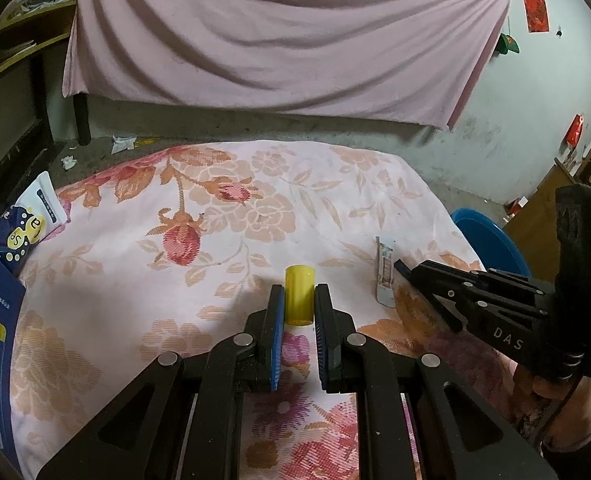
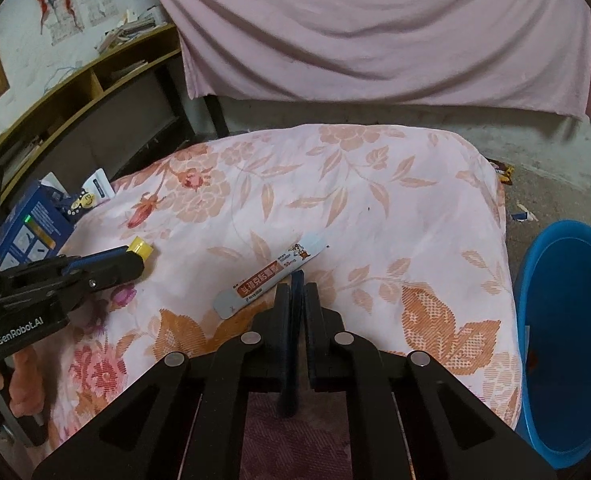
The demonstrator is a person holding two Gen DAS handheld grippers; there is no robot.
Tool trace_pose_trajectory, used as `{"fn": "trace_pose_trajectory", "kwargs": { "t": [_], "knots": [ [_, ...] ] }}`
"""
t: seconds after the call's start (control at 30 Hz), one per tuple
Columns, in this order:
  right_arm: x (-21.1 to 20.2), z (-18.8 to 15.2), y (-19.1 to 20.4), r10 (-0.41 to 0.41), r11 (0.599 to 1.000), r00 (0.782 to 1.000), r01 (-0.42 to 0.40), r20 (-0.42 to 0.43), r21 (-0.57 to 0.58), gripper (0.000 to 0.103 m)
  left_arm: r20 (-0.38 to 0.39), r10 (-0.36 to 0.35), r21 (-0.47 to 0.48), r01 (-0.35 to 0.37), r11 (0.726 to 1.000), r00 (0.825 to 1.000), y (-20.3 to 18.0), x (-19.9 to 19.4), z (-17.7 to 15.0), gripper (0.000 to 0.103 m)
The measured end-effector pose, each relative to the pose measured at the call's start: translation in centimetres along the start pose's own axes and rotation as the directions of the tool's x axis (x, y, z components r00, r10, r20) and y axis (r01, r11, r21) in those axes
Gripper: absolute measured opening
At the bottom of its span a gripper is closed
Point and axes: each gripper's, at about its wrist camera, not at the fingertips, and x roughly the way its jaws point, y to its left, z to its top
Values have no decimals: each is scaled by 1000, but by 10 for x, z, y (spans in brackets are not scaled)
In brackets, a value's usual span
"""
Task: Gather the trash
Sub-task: 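Grasp the yellow cylinder with the left tool while the right tool grasps the blue stick, then carry the yellow cylinder and blue stick over the blue basin and open both tools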
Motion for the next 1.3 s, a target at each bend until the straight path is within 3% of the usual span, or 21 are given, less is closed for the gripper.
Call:
{"fn": "trace_pose_trajectory", "kwargs": {
  "t": [0.3, 0.4, 0.47, 0.5, 0.6, 0.7, 0.77, 0.97, 1.3],
  "knots": [
    [-1, 0, 0, 10, 1000, 1000, -10, -3, 4, 5, 4, 1, 10, -1, 1000, 1000, -2, 2, 1, 11],
    [0, -2, -3, 8, 1000, 1000, -7, -23, 24, 10, 5, 1, 5, -1, 1000, 1000, -1, 2, 2, 11],
    [-4, -5, -1, 4, 1000, 1000, -3, -25, 9, 37, 3, 1, 1, -1, 1000, 1000, 2, 2, 2, 11],
    [-6, -7, 2, 5, 1000, 1000, -5, -22, -7, 44, 0, 0, -3, 0, 1000, 1000, 2, 3, 1, 11],
    [-4, -9, 9, -23, 999, 999, 21, -35, -50, 47, 0, -1, -4, 1, 1000, 1000, 3, 2, 2, 11],
    [-1, -8, 8, -35, 998, 999, 33, -40, -56, 42, -1, -5, 1, 5, 1000, 1000, 1, 2, 3, 11],
    [1, -8, 8, -67, 996, 997, 64, -43, -64, 28, -2, -6, 3, 6, 1000, 1000, 1, 2, 3, 11],
    [4, -8, 13, -60, 993, 997, 54, -49, -101, 6, 4, -4, -1, 4, 1000, 1000, 2, 1, 2, 11],
    [3, 5, 1, -41, 999, 999, 41, -4, 16, 3, 18, 13, -13, -13, 1000, 1000, 5, -4, 3, 11]
  ]
}}
